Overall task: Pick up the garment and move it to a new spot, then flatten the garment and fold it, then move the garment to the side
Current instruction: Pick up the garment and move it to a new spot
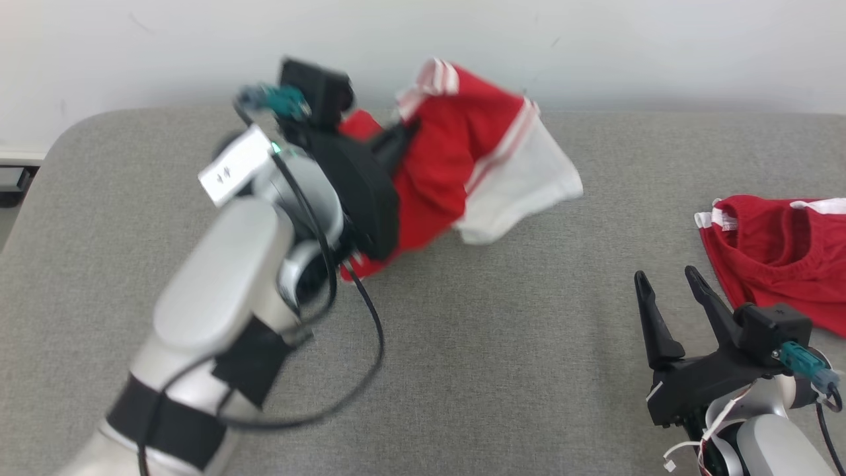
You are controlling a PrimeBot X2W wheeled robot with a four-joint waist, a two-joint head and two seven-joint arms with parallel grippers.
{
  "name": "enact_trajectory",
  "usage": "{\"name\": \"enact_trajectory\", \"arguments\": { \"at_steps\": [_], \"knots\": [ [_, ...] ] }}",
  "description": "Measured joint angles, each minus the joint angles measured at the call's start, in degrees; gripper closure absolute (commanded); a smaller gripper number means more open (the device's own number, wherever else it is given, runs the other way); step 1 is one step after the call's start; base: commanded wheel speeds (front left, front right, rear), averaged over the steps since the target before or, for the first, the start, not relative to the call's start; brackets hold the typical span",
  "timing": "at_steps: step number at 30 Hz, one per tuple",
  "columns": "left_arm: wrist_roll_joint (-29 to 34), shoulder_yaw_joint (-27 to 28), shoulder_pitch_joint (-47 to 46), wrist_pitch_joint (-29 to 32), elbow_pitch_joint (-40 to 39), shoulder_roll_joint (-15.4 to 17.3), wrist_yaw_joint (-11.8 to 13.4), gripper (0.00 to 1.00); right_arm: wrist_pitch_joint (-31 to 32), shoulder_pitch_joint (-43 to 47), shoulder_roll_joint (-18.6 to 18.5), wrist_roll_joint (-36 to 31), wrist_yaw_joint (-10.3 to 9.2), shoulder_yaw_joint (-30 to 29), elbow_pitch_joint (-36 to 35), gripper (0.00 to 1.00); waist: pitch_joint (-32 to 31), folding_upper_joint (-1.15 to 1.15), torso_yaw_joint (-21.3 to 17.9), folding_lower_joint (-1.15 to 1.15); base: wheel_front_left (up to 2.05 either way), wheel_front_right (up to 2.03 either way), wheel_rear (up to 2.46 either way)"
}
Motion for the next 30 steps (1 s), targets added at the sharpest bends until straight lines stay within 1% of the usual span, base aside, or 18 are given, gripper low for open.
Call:
{"name": "enact_trajectory", "arguments": {
  "at_steps": [2,7,14,20,23,24,25,26,27,30],
  "knots": [
    [-1.27,-1.63,2.27,0.01,-2.16,-0.1,0.0,1.0,-0.44,0.25,0.02,0.27,-0.01,-0.24,-0.04,0.0,-0.14,0.0,-0.21,0.0,0.0,0.0,0.0],
    [-1.77,-5.44,9.38,0.07,-4.98,-0.38,0.0,1.0,-0.94,1.1,0.18,0.73,-0.01,-0.47,0.2,0.0,-0.25,0.0,-0.59,0.0,0.0,0.0,0.0],
    [-1.82,-9.81,19.21,0.07,-5.06,-0.6,0.0,1.0,-1.47,1.14,0.22,1.02,-0.01,-0.6,0.22,0.0,-0.1,0.01,-1.03,0.01,0.0,0.0,0.0],
    [-1.83,-13.04,24.07,-0.43,-3.88,-0.73,0.09,1.0,-1.69,1.12,0.4,1.07,-0.01,-0.43,0.26,0.0,0.33,0.01,-1.28,0.01,0.0,0.0,0.0],
    [-2.16,-14.03,24.93,-0.73,-3.35,-0.77,0.49,1.0,-1.78,1.05,0.64,1.07,-0.01,-0.22,0.35,0.0,0.53,0.01,-1.4,0.01,0.0,0.0,0.0],
    [-2.25,-14.08,24.92,-0.98,-3.08,-0.79,0.59,0.95,-1.94,1.02,0.65,1.07,-0.01,-0.24,0.54,0.0,0.52,0.01,-1.41,0.01,0.0,0.0,0.0],
    [-2.25,-14.13,24.91,-1.05,-2.86,-0.79,0.6,0.67,-1.94,1.01,0.64,1.08,-0.01,-0.27,0.69,0.0,0.46,0.01,-1.39,0.01,0.0,0.0,0.0],
    [-2.25,-14.12,24.91,-1.38,-2.82,-0.79,0.73,0.17,-1.94,1.02,0.64,1.08,-0.01,-0.26,0.74,0.0,0.38,0.01,-1.36,0.01,0.0,0.0,0.0],
    [-2.25,-14.08,24.83,-1.8,-2.81,-0.79,0.94,0.0,-1.99,0.99,0.65,1.08,-0.01,-0.25,0.85,0.0,0.3,0.01,-1.33,0.01,0.0,0.0,0.0],
    [-2.23,-13.91,24.26,-3.05,-3.43,-0.78,1.64,0.0,-2.29,1.01,0.62,1.18,-0.01,-0.38,1.44,0.0,-0.15,0.01,-1.13,0.01,0.0,0.0,0.0]
  ]
}}
